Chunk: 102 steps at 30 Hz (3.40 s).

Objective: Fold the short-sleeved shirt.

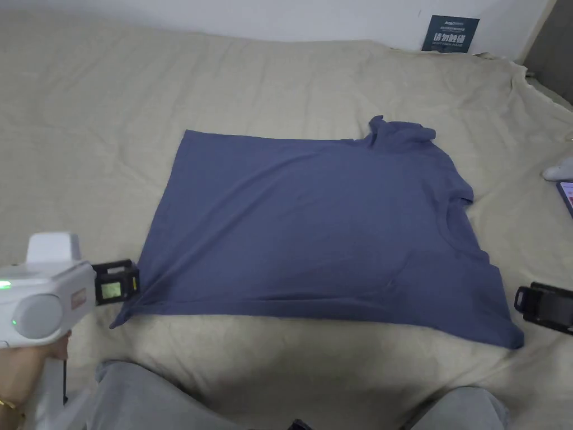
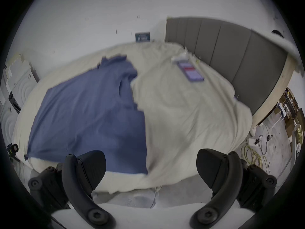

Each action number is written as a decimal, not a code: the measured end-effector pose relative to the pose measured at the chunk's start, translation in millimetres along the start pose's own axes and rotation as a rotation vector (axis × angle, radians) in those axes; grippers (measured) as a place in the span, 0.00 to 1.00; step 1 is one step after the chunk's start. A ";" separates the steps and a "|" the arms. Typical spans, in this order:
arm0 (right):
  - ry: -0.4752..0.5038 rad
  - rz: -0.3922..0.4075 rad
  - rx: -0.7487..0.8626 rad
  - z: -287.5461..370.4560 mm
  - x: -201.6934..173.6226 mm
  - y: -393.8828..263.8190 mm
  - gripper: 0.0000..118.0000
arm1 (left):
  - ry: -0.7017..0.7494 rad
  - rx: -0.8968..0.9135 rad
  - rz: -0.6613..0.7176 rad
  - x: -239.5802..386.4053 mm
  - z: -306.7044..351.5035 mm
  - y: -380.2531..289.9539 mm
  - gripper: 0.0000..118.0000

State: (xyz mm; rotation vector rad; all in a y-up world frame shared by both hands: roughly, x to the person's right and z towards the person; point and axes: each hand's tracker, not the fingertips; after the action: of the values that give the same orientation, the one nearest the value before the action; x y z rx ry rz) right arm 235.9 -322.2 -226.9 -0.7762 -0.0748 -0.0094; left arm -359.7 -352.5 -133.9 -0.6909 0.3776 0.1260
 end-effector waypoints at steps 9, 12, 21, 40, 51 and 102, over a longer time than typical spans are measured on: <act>0.088 0.042 0.393 55.8 -39.0 18.7 0.94 | -0.060 0.342 0.004 37.7 36.6 42.6 1.00; 0.115 0.052 0.487 63.5 -54.6 9.2 0.94 | -0.058 0.425 -0.076 59.8 42.3 33.9 0.95; 0.159 0.041 0.551 69.3 -72.5 -12.9 0.13 | -0.126 0.460 -0.089 77.1 38.8 9.3 0.08; 0.183 0.058 0.197 26.5 -43.9 19.6 0.00 | -0.155 0.436 -0.077 76.1 38.1 4.9 0.00; 0.075 0.086 -0.253 -56.9 -24.9 -11.5 0.97 | -0.149 0.402 -0.085 80.0 37.1 -0.3 0.00; 0.125 0.091 -0.208 -49.3 -16.2 0.3 0.03 | -0.166 -0.238 0.021 20.9 -24.2 5.4 0.00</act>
State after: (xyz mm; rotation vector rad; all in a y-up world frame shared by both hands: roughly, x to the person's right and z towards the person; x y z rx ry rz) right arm 222.9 -356.8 -263.2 -0.9840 0.0813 0.0211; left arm -348.8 -364.1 -162.2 -0.9044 0.2119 0.2490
